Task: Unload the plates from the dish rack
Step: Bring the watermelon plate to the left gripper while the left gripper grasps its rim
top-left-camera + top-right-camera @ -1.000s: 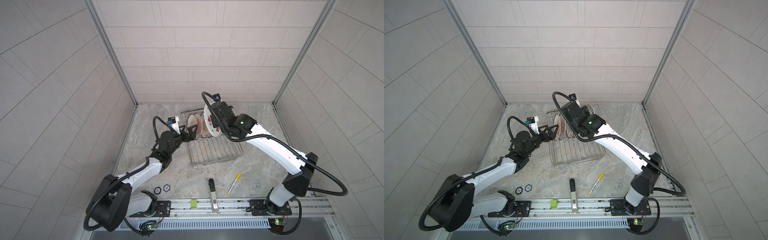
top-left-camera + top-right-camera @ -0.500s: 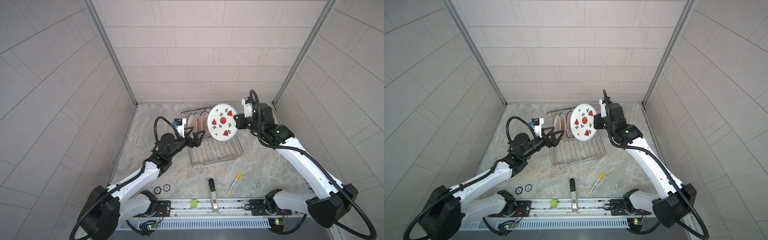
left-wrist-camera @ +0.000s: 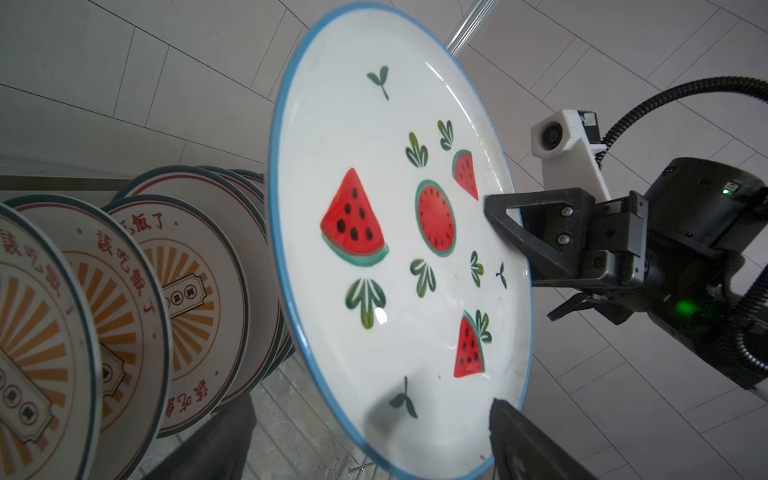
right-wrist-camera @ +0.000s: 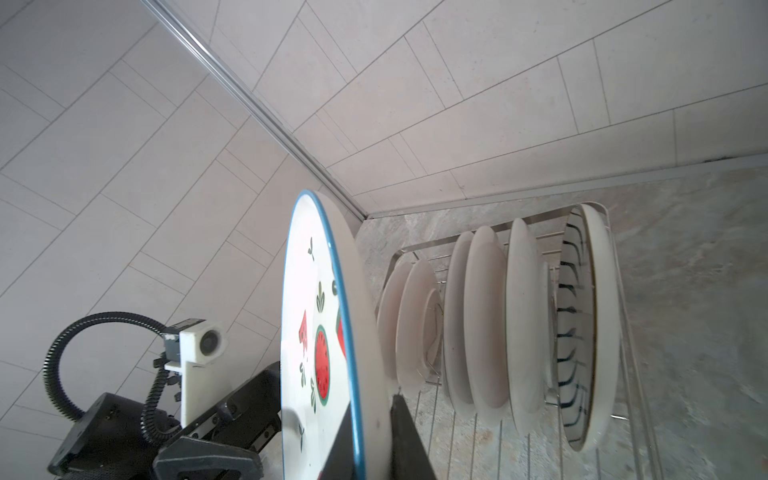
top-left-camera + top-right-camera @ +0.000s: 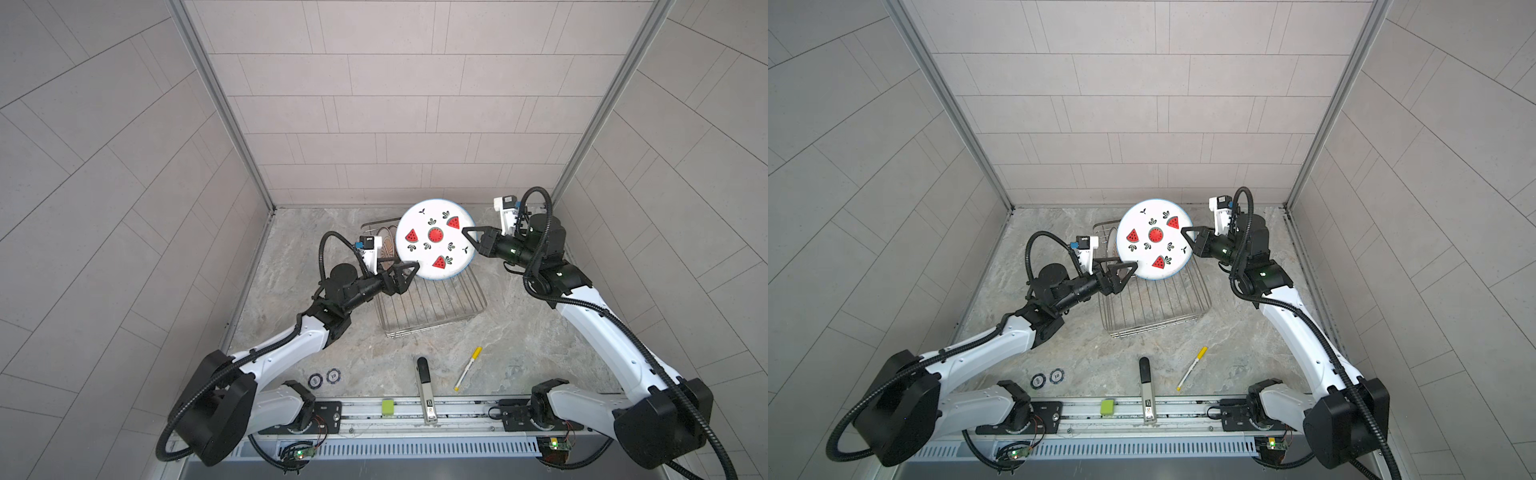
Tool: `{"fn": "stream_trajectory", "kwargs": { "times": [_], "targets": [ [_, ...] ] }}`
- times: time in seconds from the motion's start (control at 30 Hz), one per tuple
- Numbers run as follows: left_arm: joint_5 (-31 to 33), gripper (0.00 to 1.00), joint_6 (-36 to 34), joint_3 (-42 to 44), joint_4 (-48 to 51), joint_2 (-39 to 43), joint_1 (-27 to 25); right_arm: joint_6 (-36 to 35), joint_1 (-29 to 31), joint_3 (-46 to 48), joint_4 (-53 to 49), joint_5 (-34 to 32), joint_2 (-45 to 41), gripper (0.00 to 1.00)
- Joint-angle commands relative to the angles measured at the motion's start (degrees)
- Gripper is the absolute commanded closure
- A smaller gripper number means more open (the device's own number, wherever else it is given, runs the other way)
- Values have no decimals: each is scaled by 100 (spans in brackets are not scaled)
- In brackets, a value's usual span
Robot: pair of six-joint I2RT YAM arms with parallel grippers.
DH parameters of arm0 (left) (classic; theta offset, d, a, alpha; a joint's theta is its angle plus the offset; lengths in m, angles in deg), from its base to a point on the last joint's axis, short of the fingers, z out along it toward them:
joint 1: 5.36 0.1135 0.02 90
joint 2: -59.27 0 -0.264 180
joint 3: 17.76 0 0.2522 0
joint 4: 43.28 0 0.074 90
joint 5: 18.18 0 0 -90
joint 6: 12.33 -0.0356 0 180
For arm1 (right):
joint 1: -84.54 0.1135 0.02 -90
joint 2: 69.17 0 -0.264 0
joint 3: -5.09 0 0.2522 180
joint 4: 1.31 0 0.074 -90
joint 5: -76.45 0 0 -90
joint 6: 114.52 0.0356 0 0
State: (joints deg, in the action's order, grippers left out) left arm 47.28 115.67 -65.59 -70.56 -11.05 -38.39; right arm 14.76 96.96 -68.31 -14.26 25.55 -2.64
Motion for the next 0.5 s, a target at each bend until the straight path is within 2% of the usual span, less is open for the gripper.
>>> {"fn": "stream_trajectory", "kwargs": {
  "times": [0.0,0.17,0.3,0.43,0.47],
  "targets": [
    [-29,11,322,-138,-669,-21,-19,424,-30,-110,1219,540,-186,96],
    [528,17,624,-32,-893,47,-18,519,-21,-66,1368,652,-112,96],
    [598,43,994,-39,-1341,-58,-10,539,-19,-66,1377,720,1,96],
    [584,49,1138,-72,-1490,-94,-24,515,3,-55,1386,738,49,96],
    [553,56,1177,-87,-1515,-108,-23,495,5,-54,1378,738,69,96]
  ]
}}
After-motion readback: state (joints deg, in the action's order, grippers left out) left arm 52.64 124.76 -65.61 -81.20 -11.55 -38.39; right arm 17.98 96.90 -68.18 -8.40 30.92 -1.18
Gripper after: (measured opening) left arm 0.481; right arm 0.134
